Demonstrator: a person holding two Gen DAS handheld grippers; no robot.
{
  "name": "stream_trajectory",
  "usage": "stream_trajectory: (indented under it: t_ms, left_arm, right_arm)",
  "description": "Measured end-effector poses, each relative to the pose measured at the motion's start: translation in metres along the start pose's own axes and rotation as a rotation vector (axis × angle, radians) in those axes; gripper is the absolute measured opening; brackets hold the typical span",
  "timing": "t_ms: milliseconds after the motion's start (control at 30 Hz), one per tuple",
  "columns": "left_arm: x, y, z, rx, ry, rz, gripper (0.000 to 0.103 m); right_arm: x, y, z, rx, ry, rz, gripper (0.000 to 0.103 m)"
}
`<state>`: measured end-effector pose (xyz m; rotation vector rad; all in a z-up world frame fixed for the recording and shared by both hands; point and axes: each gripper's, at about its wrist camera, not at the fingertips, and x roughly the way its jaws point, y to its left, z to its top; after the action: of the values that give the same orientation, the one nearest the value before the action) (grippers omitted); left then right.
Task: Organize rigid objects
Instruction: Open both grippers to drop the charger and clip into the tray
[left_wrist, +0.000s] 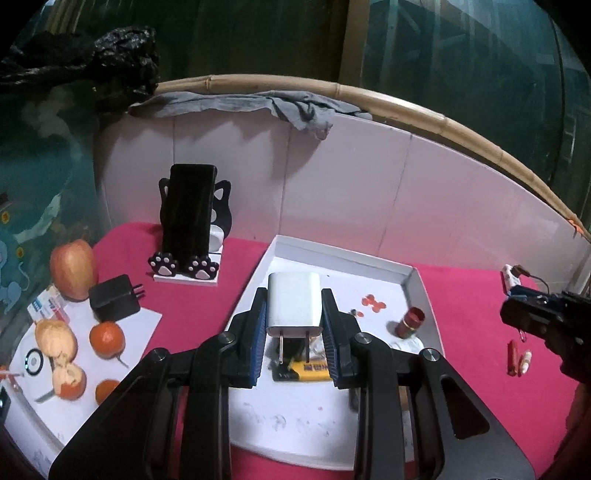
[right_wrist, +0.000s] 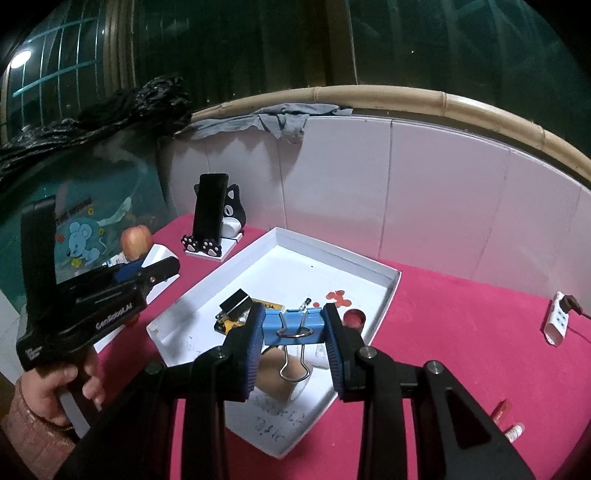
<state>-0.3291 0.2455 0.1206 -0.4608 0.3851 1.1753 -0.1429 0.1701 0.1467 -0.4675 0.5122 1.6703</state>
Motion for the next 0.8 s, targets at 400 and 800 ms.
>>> stream_trajectory:
  t_ms: [400, 800]
  left_arm:
    - [0.051, -0.011, 0.009, 0.043, 0.074, 0.043, 0.026]
    - [0.098, -0.031, -0.006, 0.099, 0.168, 0.066, 0.027]
  right_arm:
    - [0.049, -0.002, 0.006, 0.044, 0.05, -0.009, 0.031]
    - [0.108, -0.005, -0.013, 0.076, 0.119, -0.031, 0.031]
